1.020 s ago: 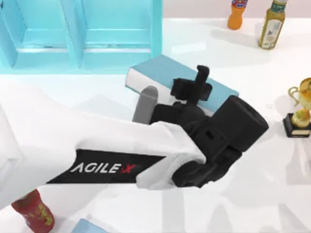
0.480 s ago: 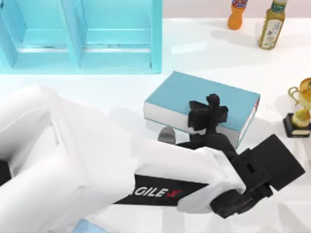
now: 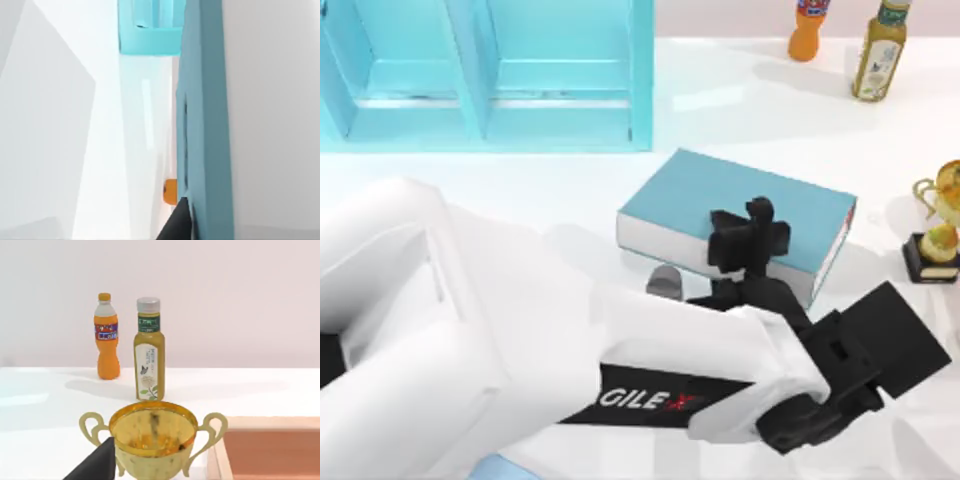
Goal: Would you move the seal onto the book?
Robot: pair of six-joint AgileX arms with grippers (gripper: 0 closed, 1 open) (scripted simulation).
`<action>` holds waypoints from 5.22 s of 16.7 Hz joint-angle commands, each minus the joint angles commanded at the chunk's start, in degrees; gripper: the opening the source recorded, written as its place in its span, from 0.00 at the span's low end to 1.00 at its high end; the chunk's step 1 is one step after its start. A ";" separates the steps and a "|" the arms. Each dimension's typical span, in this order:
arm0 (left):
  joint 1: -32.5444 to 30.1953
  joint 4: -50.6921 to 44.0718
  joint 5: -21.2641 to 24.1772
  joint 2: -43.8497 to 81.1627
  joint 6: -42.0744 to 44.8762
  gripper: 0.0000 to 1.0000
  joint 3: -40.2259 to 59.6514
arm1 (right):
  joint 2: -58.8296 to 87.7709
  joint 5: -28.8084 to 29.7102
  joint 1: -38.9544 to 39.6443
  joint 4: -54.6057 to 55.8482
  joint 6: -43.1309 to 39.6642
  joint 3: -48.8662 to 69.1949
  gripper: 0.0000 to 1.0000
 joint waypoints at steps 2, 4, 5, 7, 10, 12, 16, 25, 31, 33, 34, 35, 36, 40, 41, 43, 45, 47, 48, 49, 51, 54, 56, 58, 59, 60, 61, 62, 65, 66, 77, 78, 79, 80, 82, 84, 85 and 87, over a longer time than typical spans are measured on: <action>-0.39 -0.94 -0.29 -0.08 -0.83 0.00 0.25 | 0.00 0.00 0.00 0.00 0.00 0.00 1.00; -0.41 -0.97 -0.30 -0.09 -0.85 0.00 0.26 | 0.00 0.00 0.00 0.00 0.00 0.00 1.00; -0.15 -0.90 -0.07 0.08 -0.76 0.00 -0.02 | 0.00 0.00 0.00 0.00 0.00 0.00 1.00; -0.14 -0.13 -0.06 0.62 -0.72 0.00 -0.34 | 0.00 0.00 0.00 0.00 0.00 0.00 1.00; -0.12 3.03 -0.03 2.44 -0.65 0.00 -1.39 | 0.00 0.00 0.00 0.00 0.00 0.00 1.00; -0.14 4.79 0.00 3.61 -0.63 0.00 -2.04 | 0.00 0.00 0.00 0.00 0.00 0.00 1.00; -0.14 5.08 -0.01 3.81 -0.64 0.00 -2.15 | 0.00 0.00 0.00 0.00 0.00 0.00 1.00; -0.14 5.08 -0.01 3.81 -0.64 0.68 -2.15 | 0.00 0.00 0.00 0.00 0.00 0.00 1.00; -0.14 5.08 -0.01 3.81 -0.64 1.00 -2.15 | 0.00 0.00 0.00 0.00 0.00 0.00 1.00; -0.14 5.08 -0.01 3.81 -0.64 1.00 -2.15 | 0.00 0.00 0.00 0.00 0.00 0.00 1.00; -0.14 5.08 -0.01 3.81 -0.64 1.00 -2.15 | 0.00 0.00 0.00 0.00 0.00 0.00 1.00; -0.14 5.08 -0.01 3.81 -0.64 1.00 -2.15 | 0.00 0.00 0.00 0.00 0.00 0.00 1.00; -0.14 5.08 -0.01 3.81 -0.64 1.00 -2.15 | 0.00 0.00 0.00 0.00 0.00 0.00 1.00; -0.48 4.29 -0.07 4.02 -1.37 1.00 -2.07 | 0.00 0.00 0.00 0.00 0.00 0.00 1.00; -1.00 3.05 -0.24 4.28 -2.60 1.00 -1.74 | 0.00 0.00 0.00 0.00 0.00 0.00 1.00; -2.67 -1.28 -0.69 5.02 -6.88 1.00 -0.65 | 0.00 0.00 0.00 0.00 0.00 0.00 1.00; -5.00 -8.09 -1.10 5.89 -13.59 1.00 0.95 | 0.00 0.00 0.00 0.00 0.00 0.00 1.00; -7.74 -17.16 -1.32 6.69 -22.27 1.00 2.93 | 0.00 0.00 0.00 0.00 0.00 0.00 1.00; -9.21 -22.39 -1.32 7.03 -27.13 1.00 4.04 | 0.00 0.00 0.00 0.00 0.00 0.00 1.00; -10.70 -27.90 -1.26 7.35 -32.18 1.00 5.16 | 0.00 0.00 0.00 0.00 0.00 0.00 1.00; -13.58 -39.32 -0.96 8.05 -42.46 1.00 7.32 | 0.00 0.00 0.00 0.00 0.00 0.00 1.00; -17.29 -55.45 -0.15 9.42 -57.14 1.00 9.92 | 0.00 0.00 0.00 0.00 0.00 0.00 1.00; -19.27 -64.01 0.46 10.32 -65.34 1.00 11.19 | 0.00 0.00 0.00 0.00 0.00 0.00 1.00; -20.75 -70.08 0.99 11.01 -71.36 1.00 12.07 | 0.00 0.00 0.00 0.00 0.00 0.00 1.00; -21.30 -72.24 1.20 11.25 -73.51 1.00 12.38 | 0.00 0.00 0.00 0.00 0.00 0.00 1.00; -21.70 -73.80 1.37 11.40 -75.06 1.00 12.62 | 0.00 0.00 0.00 0.00 0.00 0.00 1.00; -21.92 -74.67 1.46 11.47 -75.93 1.00 12.75 | 0.00 0.00 0.00 0.00 0.00 0.00 1.00; -22.00 -74.97 1.50 11.50 -76.23 1.00 12.79 | 0.00 0.00 0.00 0.00 0.00 0.00 1.00; -22.00 -74.97 1.50 11.50 -76.23 1.00 12.79 | 0.00 0.00 0.00 0.00 0.00 0.00 1.00; -21.68 -74.91 1.41 11.34 -76.16 1.00 12.70 | 0.00 0.00 0.00 0.00 0.00 0.00 1.00; -9.23 -62.33 10.29 -8.99 -44.20 1.00 4.44 | 0.00 0.00 0.00 0.00 0.00 0.00 1.00; -6.85 -60.04 11.99 -12.81 -37.63 1.00 2.52 | 0.00 0.00 0.00 0.00 0.00 0.00 1.00; -4.33 -57.61 13.81 -16.83 -30.59 1.00 0.41 | 0.00 0.00 0.00 0.00 0.00 0.00 1.00; -1.68 -55.05 15.73 -21.02 -23.14 1.00 -1.86 | 0.00 0.00 0.00 0.00 0.00 0.00 1.00; 4.05 -49.51 19.96 -29.96 -6.95 1.00 -6.92 | 0.00 0.00 0.00 0.00 0.00 0.00 1.00; 10.26 -43.56 24.64 -39.43 10.55 1.00 -12.60 | 0.00 0.00 0.00 0.00 0.00 0.00 1.00; 13.52 -40.46 27.13 -44.33 19.66 1.00 -15.66 | 0.00 0.00 0.00 0.00 0.00 0.00 1.00; 20.32 -34.08 32.42 -54.39 38.17 1.00 -22.17 | 0.00 0.00 0.00 0.00 0.00 0.00 1.00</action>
